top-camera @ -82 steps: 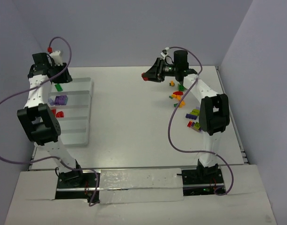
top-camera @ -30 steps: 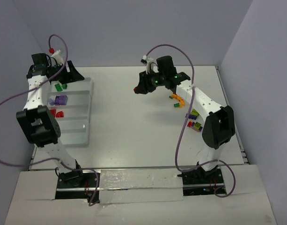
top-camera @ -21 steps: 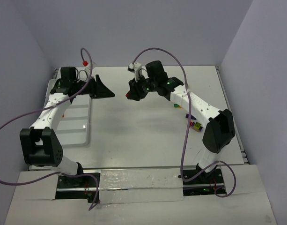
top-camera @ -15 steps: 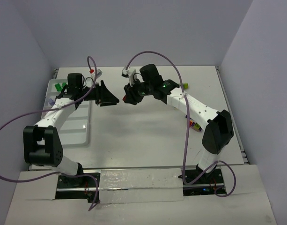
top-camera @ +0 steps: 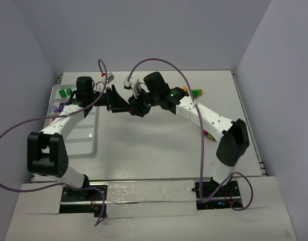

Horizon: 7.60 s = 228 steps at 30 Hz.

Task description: Sort the legos into containers by color

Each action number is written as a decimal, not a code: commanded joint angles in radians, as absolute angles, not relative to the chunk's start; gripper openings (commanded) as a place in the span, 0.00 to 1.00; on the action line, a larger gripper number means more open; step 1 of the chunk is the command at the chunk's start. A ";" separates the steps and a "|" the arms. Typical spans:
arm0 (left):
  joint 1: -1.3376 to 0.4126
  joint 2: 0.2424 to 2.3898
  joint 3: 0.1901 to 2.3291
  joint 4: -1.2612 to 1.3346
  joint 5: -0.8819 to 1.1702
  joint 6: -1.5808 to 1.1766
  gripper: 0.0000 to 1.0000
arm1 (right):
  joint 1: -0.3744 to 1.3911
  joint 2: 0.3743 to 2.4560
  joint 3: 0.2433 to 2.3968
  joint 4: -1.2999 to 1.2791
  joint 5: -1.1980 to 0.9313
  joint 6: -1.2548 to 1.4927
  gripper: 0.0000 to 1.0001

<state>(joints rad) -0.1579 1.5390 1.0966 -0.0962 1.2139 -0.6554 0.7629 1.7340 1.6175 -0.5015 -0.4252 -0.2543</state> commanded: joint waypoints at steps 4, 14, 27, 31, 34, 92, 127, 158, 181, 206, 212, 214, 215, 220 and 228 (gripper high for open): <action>-0.171 1.566 1.115 -0.030 1.251 -0.700 0.59 | 0.784 1.706 1.690 -0.502 -0.407 -0.274 0.00; -0.172 1.576 1.091 0.020 1.288 -0.734 0.33 | 0.789 1.706 1.701 -0.501 -0.393 -0.272 0.00; 0.145 1.538 1.309 -0.739 1.003 -0.015 0.00 | 0.765 1.699 1.679 -0.509 -0.329 -0.214 0.97; 0.296 1.535 1.319 -0.795 0.615 0.141 0.00 | 0.707 1.699 1.669 -0.518 -0.383 -0.189 1.00; 0.325 1.531 1.294 -0.720 0.267 0.170 0.00 | 0.674 1.702 1.669 -0.534 -0.421 -0.185 1.00; 0.417 1.800 1.321 -0.361 -0.235 0.337 0.57 | 0.561 1.780 1.760 -0.680 -0.374 -0.164 1.00; -0.199 1.620 1.418 -0.479 0.146 0.144 0.65 | 0.130 2.072 1.902 -0.792 0.025 -0.118 0.80; -0.199 1.651 1.441 -0.468 0.096 0.149 0.66 | 0.099 2.406 2.164 -0.739 0.089 -0.061 0.61; -0.180 1.636 1.475 -0.488 0.134 0.137 0.97 | 0.086 2.246 2.060 -0.669 -0.055 -0.107 0.00; 0.076 1.495 0.926 0.718 1.325 -1.230 0.99 | 0.517 1.684 1.680 -0.440 -0.696 -0.280 0.00; 0.016 1.558 0.805 1.179 1.260 -1.586 0.99 | 0.603 1.689 1.685 -0.447 -0.703 -0.275 0.00; 0.004 1.570 0.801 1.227 1.244 -1.622 0.99 | 0.615 1.687 1.681 -0.445 -0.697 -0.274 0.00; -0.024 1.582 0.801 1.280 1.235 -1.665 0.99 | 0.625 1.686 1.679 -0.447 -0.693 -0.277 0.00; -0.072 1.635 0.808 1.353 1.219 -1.729 0.96 | 0.664 1.687 1.685 -0.468 -0.681 -0.292 0.00; -0.118 1.656 0.829 1.324 1.216 -1.704 0.86 | 0.707 1.691 1.698 -0.494 -0.679 -0.302 0.00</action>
<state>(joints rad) -0.1098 1.6541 0.7938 1.2491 1.2341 -1.6985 0.6915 1.7088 1.6606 -0.4984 -0.6746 -0.2867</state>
